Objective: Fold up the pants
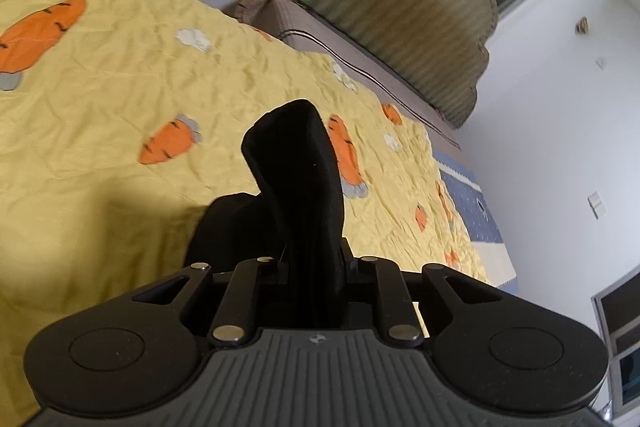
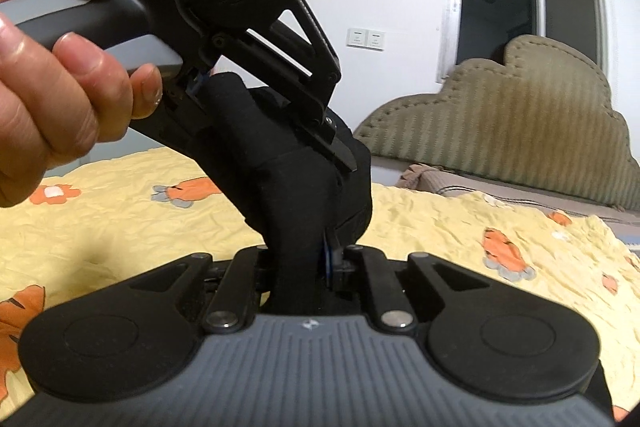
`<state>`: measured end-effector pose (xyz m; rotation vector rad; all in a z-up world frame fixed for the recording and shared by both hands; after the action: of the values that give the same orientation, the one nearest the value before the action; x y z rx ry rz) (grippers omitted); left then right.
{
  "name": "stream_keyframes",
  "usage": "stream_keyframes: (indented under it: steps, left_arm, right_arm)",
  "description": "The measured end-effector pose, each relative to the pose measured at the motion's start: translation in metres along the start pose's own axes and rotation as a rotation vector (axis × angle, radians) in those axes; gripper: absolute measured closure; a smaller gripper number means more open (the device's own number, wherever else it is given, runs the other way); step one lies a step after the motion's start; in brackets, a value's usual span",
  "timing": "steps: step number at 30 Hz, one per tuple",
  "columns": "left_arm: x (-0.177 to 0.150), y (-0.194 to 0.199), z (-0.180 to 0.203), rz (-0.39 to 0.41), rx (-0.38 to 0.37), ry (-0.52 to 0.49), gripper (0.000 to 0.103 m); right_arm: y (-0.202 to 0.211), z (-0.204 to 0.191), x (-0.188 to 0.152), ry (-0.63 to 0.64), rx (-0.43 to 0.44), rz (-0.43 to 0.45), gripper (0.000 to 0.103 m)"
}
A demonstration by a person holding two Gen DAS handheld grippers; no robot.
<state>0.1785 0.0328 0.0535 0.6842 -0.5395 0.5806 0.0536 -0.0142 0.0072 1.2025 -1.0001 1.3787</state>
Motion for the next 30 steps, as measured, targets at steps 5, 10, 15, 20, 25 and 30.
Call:
stream_keyframes:
  steps: [5,10,15,20,25,30]
  left_arm:
    - [-0.015,-0.018,0.030,-0.020,-0.005,-0.047,0.086]
    - [-0.037,-0.041,0.059,-0.055,-0.015,-0.091,0.086]
    - [-0.058,-0.071,0.082,-0.107,-0.031,-0.101,0.086]
    - [-0.084,-0.101,0.102,-0.170,-0.029,-0.143,0.086]
    - [-0.113,-0.129,0.115,-0.235,-0.018,-0.176,0.086]
    - [-0.138,-0.149,0.129,-0.278,-0.013,-0.212,0.086]
  right_arm:
    - [0.015,0.026,-0.004,-0.032,-0.037,0.004,0.091]
    - [0.030,0.059,-0.011,-0.089,-0.080,0.002,0.091]
    - [0.043,0.095,-0.023,-0.163,-0.129,-0.012,0.091]
    - [0.058,0.134,-0.040,-0.260,-0.174,-0.035,0.091]
    - [0.074,0.169,-0.062,-0.378,-0.211,-0.068,0.091]
    - [0.088,0.196,-0.087,-0.480,-0.243,-0.097,0.091]
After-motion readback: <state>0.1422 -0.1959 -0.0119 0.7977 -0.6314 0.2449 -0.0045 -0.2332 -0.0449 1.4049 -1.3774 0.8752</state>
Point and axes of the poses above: each gripper's, at about its wrist camera, not at the fingertips, and y roughly against the way its jaws point, z to its right, x to its top, the point moved 4 cm from there along -y, roughly the way its jaws point, and after that the axes turned 12 degrees about z, right-handed, at the moved point
